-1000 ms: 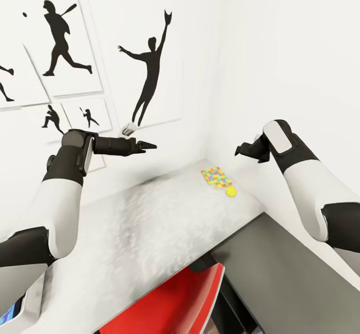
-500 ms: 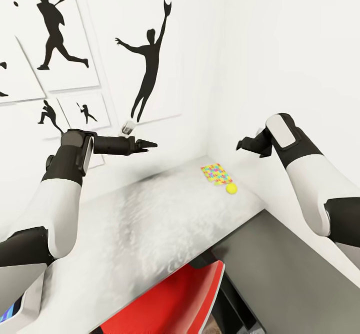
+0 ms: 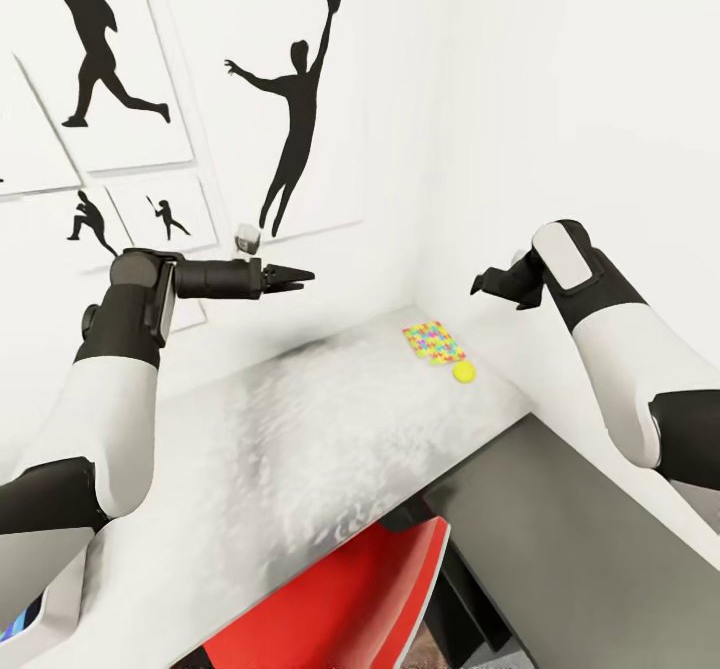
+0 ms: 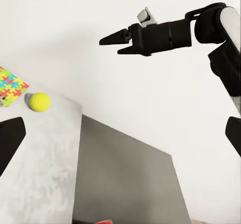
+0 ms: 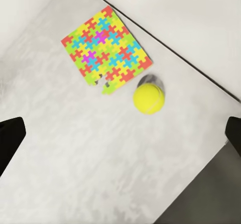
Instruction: Put all the toys in the child's room - the three board games (two on the bed and one on the table), the two jigsaw puzzles on the table, and the tennis ball on the table - inside the toy box on the table in the child's room.
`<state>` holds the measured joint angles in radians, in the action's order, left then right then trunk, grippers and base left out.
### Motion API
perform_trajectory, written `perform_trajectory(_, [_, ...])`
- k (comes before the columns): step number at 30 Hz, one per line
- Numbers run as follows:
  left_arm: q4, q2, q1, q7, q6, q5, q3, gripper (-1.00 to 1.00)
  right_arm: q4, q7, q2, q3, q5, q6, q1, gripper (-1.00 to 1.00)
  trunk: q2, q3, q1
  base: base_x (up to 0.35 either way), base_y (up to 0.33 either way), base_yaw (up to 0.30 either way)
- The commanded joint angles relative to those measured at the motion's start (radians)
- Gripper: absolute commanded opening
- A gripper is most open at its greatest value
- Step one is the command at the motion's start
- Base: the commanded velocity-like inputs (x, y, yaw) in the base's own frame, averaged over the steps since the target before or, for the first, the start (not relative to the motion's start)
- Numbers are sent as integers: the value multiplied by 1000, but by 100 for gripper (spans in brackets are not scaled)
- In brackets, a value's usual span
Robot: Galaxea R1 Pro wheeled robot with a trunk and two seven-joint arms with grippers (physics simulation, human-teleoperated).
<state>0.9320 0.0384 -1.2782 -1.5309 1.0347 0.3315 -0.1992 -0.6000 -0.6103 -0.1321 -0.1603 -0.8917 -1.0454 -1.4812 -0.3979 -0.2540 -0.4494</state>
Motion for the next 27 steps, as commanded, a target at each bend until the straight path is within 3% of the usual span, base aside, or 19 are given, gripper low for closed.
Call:
perform_trajectory(1, [4, -1, -1, -13, 10, 11, -2, 100, -1, -7, -1, -7, -10, -2, -1, 100, -2, -4, -1, 0, 0, 0])
perform_trajectory(7, [30, -6, -1, -40, 11, 6, 8, 100, -1, -2, 0, -5, -11, -2, -4, 100, -2, -14, -1, 0, 0, 0])
perform_trajectory(11, [63, -13, 0, -40, 11, 4, 85, 100, -1, -1, 1, -4, -12, -2, -6, 100, -2, -20, -1, 0, 0, 0])
perform_trajectory(12, [78, -15, 0, -40, 11, 2, 125, 100, -1, 0, 1, -4, -12, -2, -6, 100, -2, -22, -1, 0, 0, 0])
perform_trajectory(14, [95, -20, -1, -40, 11, 0, 163, 100, -1, 0, 1, -4, -12, -2, -6, 100, -2, -25, -1, 0, 0, 0])
perform_trajectory(18, [150, -54, 0, -40, 11, -17, 227, 100, -1, 0, 2, -4, -13, -2, -7, 100, -2, -32, -1, 0, 0, 0])
perform_trajectory(27, [187, -71, 2, -40, 11, -30, 255, 100, -1, 0, 2, -2, -13, -2, -6, 100, -2, -47, -1, 0, 0, 0])
